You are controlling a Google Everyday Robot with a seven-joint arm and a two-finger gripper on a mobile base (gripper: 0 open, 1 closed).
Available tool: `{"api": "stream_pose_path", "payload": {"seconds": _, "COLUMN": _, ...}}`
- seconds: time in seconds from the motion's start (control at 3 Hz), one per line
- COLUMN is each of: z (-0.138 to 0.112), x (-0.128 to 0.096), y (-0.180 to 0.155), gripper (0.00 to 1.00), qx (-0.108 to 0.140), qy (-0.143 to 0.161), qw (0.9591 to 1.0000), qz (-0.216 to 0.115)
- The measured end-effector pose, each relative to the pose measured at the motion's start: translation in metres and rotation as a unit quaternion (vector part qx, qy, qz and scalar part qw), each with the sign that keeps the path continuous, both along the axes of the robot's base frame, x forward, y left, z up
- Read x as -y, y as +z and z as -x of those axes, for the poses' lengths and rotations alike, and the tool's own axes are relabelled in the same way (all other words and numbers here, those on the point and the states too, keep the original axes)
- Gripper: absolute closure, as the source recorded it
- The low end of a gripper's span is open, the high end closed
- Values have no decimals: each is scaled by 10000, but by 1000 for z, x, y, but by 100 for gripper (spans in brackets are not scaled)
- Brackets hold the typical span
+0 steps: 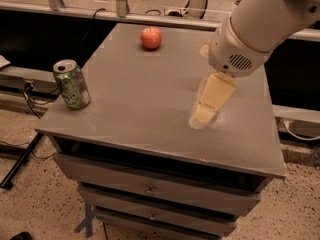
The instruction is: Knock green can over
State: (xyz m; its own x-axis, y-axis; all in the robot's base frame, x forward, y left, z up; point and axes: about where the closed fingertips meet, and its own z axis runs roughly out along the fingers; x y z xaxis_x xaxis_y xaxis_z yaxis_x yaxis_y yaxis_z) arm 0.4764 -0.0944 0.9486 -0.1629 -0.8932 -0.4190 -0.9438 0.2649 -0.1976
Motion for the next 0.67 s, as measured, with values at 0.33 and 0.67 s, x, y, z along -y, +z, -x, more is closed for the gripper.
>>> {"api": "stream_pose_path", "payload": {"seconds": 0.33, "z": 0, "x": 0, "y": 0, "gripper": 0, "qx": 0, "qy": 0, "qw": 10000, "qz": 0}}
{"api": "stream_pose_path", "payload": {"seconds": 0.67, "z": -14, "x": -18, "y": -4, "gripper": 0, "qx": 74, "qy": -20, "qw": 9996, "qz": -282}}
